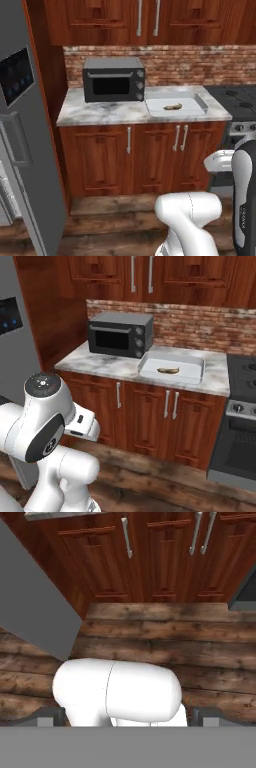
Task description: Pick up both bananas from the fridge and place them inside the tupperware on the counter.
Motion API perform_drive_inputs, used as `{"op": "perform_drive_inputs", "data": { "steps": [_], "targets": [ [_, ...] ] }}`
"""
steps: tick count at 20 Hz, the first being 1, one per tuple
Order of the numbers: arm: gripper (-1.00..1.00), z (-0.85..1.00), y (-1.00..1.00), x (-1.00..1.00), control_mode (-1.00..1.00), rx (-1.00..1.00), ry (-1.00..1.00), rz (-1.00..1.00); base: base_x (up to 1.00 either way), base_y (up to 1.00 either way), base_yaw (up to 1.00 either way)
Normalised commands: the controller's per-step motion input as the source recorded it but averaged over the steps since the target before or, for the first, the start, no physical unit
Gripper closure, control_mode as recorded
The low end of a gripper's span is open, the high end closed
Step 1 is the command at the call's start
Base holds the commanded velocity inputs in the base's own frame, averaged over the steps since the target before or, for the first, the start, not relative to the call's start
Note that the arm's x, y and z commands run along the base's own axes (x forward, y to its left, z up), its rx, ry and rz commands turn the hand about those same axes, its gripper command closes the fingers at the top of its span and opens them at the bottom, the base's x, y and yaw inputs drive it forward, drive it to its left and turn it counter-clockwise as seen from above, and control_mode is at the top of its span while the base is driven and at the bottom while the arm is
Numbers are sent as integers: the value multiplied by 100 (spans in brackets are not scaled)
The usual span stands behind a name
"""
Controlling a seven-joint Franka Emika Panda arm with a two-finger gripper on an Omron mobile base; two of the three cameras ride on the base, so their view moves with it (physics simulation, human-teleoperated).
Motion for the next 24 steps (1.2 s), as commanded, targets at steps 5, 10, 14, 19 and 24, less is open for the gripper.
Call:
{"op": "perform_drive_inputs", "data": {
  "steps": [5, 10, 14, 19, 24],
  "targets": [
    [-100, 0, 0, 0, 100, 0, 0, 0, -95, 23, 0],
    [-100, 0, 0, 0, 100, 0, 0, 0, -87, 25, 0],
    [-100, 0, 0, 0, 100, 0, 0, 0, -78, 29, 0],
    [-100, 0, 0, 0, 100, 0, 0, 0, -57, 36, 3],
    [-100, 0, 0, 0, 100, 0, 0, 0, -55, 32, 16]
  ]
}}
